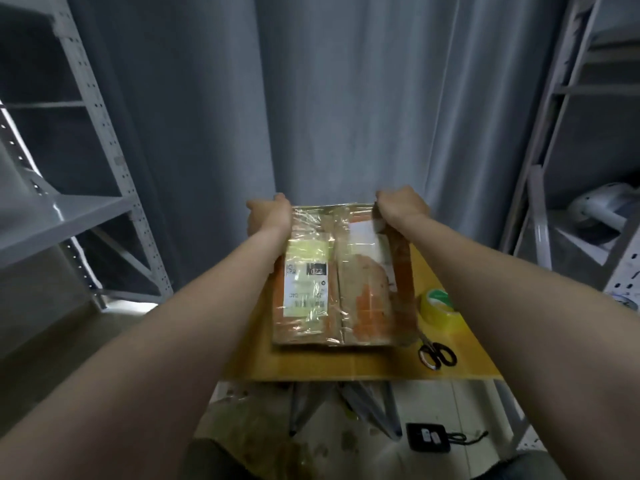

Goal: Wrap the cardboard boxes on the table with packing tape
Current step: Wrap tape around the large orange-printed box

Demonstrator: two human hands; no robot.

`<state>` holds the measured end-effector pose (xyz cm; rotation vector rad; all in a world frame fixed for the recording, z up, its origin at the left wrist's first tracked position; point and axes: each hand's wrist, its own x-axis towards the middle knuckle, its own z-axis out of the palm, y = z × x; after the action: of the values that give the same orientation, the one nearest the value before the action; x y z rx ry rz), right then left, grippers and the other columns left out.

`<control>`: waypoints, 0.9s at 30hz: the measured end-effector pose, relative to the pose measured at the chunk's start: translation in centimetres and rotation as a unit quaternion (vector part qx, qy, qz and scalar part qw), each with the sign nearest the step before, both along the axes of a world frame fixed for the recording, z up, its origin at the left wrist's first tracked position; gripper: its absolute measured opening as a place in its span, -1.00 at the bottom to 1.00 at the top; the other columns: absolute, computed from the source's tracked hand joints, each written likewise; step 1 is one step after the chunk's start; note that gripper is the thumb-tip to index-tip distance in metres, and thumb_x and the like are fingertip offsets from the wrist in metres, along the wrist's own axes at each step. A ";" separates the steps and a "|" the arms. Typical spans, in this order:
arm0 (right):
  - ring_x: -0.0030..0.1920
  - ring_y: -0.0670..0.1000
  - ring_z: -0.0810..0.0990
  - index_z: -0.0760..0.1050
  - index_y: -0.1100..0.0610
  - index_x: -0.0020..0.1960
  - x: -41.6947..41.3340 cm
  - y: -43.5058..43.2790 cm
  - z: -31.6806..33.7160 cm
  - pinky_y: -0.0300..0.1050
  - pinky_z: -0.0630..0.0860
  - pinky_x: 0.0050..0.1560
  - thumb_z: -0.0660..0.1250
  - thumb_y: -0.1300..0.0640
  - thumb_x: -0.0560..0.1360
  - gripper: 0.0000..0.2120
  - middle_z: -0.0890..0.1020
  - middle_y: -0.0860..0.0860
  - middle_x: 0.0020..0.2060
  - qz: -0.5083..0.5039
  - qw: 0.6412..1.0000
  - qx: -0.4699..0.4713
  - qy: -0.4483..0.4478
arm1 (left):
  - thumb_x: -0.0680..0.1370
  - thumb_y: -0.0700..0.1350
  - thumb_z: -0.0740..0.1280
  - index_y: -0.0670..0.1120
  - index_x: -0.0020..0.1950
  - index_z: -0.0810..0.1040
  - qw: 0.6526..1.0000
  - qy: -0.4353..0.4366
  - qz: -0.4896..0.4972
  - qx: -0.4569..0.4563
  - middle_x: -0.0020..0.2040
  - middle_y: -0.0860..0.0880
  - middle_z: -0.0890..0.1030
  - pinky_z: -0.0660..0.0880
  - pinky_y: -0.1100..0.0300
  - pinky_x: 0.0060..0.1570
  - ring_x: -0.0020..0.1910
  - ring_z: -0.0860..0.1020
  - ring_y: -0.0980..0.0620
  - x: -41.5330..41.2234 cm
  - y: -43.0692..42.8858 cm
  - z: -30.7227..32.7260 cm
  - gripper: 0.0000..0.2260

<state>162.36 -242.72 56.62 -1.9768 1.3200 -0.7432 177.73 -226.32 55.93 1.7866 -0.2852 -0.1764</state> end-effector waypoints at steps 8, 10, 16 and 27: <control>0.39 0.29 0.51 0.36 0.18 0.48 -2.8 2.2 -0.2 0.04 0.46 0.31 0.25 -0.27 0.56 -0.32 0.54 0.20 0.40 -0.010 1.000 -0.014 0.012 | 0.67 0.01 0.24 -0.19 0.61 0.09 0.999 0.006 -0.020 0.047 0.43 -0.24 0.50 0.55 -0.16 0.29 0.32 0.55 -0.30 -2.0 3.8 -1.4 -0.40; 0.45 0.29 0.44 0.25 0.17 0.56 -3.2 3.1 -0.8 0.08 0.41 0.37 0.20 -0.31 0.58 -0.26 0.45 0.20 0.48 0.006 0.997 -0.023 0.071 | 0.68 0.06 0.24 -0.18 0.64 -0.01 0.995 0.046 -0.059 0.070 0.38 -0.22 0.53 0.63 -0.22 0.13 0.22 0.61 -0.29 -1.9 4.6 -2.7 -0.33; 0.60 0.27 0.14 0.24 0.09 0.60 0.2 8.1 -0.5 0.37 0.07 0.55 0.06 -0.34 0.63 -0.30 0.22 0.14 0.60 0.087 0.958 -0.188 0.198 | 0.71 -0.02 0.18 -0.21 0.54 0.30 0.987 0.030 -0.133 0.084 0.32 -0.24 0.60 0.66 -0.02 -0.16 0.09 0.66 -0.20 -0.8 4.9 -3.1 -0.55; 0.66 0.28 -0.12 -0.14 -0.08 0.70 8.7 11.3 -2.1 0.35 -0.15 0.60 -0.24 -0.33 0.67 -0.33 -0.22 0.07 0.68 0.258 0.903 -0.180 0.294 | 0.63 -0.18 0.27 -0.11 -0.03 0.52 0.974 0.048 -0.174 0.137 -0.22 -0.08 0.54 0.54 0.19 -0.46 -0.32 0.54 -0.05 2.1 4.7 -0.8 -0.93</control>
<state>171.09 -231.45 54.56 -2.8406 0.9048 -0.1251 179.85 -221.58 55.10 1.9809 -0.5247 -0.5734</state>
